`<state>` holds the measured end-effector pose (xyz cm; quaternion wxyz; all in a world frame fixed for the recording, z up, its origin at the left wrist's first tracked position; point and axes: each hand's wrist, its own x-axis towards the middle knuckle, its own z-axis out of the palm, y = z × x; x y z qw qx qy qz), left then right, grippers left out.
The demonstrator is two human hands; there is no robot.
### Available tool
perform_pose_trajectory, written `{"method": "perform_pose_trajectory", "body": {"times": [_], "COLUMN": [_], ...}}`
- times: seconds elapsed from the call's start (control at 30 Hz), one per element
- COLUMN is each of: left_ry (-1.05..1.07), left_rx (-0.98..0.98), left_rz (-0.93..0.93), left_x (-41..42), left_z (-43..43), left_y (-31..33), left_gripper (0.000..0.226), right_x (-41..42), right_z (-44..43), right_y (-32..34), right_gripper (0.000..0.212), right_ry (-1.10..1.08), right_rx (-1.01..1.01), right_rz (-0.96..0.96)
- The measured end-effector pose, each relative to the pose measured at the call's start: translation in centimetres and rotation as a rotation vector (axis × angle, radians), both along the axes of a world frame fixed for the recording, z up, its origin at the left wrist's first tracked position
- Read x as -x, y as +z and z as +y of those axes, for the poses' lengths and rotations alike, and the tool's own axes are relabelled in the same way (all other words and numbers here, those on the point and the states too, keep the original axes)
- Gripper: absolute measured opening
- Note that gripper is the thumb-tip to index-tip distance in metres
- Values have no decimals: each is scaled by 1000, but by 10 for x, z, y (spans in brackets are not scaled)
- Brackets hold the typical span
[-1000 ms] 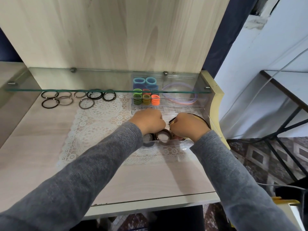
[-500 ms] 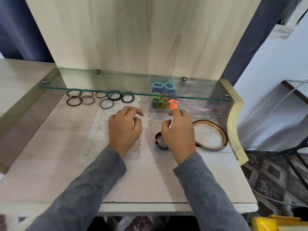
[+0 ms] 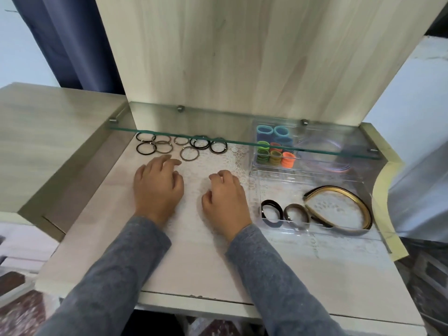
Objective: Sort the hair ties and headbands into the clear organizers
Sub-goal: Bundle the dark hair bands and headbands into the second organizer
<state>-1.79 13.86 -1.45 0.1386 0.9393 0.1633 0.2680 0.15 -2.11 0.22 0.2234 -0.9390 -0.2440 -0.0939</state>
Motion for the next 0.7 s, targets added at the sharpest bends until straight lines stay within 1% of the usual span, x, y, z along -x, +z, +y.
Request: {"method": "perform_pose_trajectory", "body": {"times": [0.13, 0.23, 0.33, 0.47, 0.57, 0.63, 0.7], "left_ry": [91, 130, 147, 161, 152, 154, 155], "left_rx": [44, 60, 76, 160, 145, 138, 148], "left_rz": [48, 101, 195, 303, 366, 381, 347], "left_x": [-1, -4, -8, -16, -18, -18, -18], "left_z": [12, 24, 36, 42, 42, 43, 42], "left_y": [-1, 1, 2, -3, -4, -4, -4], "left_gripper": [50, 57, 64, 57, 57, 57, 56], "right_x": [-6, -17, -32, -47, -53, -57, -61], "right_z": [12, 20, 26, 35, 43, 47, 48], "right_y": [-5, -9, -14, -14, -11, -8, -8], "right_gripper": [31, 31, 40, 59, 68, 71, 71], "right_ry": [-33, -73, -101, -149, -180, -178, -162], "right_rx": [84, 90, 118, 177, 230, 262, 270], "right_rz": [-9, -14, 1, 40, 100, 127, 128]}}
